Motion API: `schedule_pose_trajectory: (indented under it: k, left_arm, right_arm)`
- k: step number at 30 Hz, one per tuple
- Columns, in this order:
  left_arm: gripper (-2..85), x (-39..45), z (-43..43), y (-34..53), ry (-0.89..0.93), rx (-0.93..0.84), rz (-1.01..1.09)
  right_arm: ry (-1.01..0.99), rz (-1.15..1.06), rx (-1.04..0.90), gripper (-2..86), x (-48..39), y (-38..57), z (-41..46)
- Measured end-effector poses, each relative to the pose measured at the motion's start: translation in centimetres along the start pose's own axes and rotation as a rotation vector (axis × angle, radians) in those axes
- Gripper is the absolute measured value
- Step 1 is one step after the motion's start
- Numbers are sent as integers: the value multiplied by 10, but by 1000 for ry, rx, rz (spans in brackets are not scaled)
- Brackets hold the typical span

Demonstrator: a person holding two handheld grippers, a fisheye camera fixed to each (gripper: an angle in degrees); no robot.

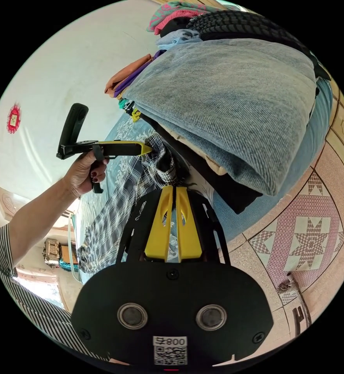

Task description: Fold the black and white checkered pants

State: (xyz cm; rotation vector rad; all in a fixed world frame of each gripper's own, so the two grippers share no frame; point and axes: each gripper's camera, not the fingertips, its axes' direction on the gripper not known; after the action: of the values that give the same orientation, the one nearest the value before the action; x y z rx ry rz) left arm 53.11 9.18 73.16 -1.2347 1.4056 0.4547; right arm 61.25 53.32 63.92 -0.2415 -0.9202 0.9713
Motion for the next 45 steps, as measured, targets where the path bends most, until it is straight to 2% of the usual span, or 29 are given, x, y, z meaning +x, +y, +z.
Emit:
schedule_pose_trajectory:
  k: [7, 16, 26, 33, 45]
  left_arm:
    - [31, 8, -41, 18, -25, 70, 55]
    - [32, 7, -108, 99, 10, 195, 91]
    - [31, -30, -143, 246, 32, 246, -69]
    - [31, -64, -138, 348, 84, 227, -224]
    - [33, -97, -139, 476, 159, 338, -414]
  right_arm:
    - [-94, -82, 59, 7, -21, 17, -20]
    - [-224, -291, 47, 8, -82, 60, -16]
    - [-338, -524, -238, 9, -173, 123, 84]
    - [-329, -615, -431, 8, -214, 161, 169]
    - [-309, -701, -610, 10, -256, 204, 289]
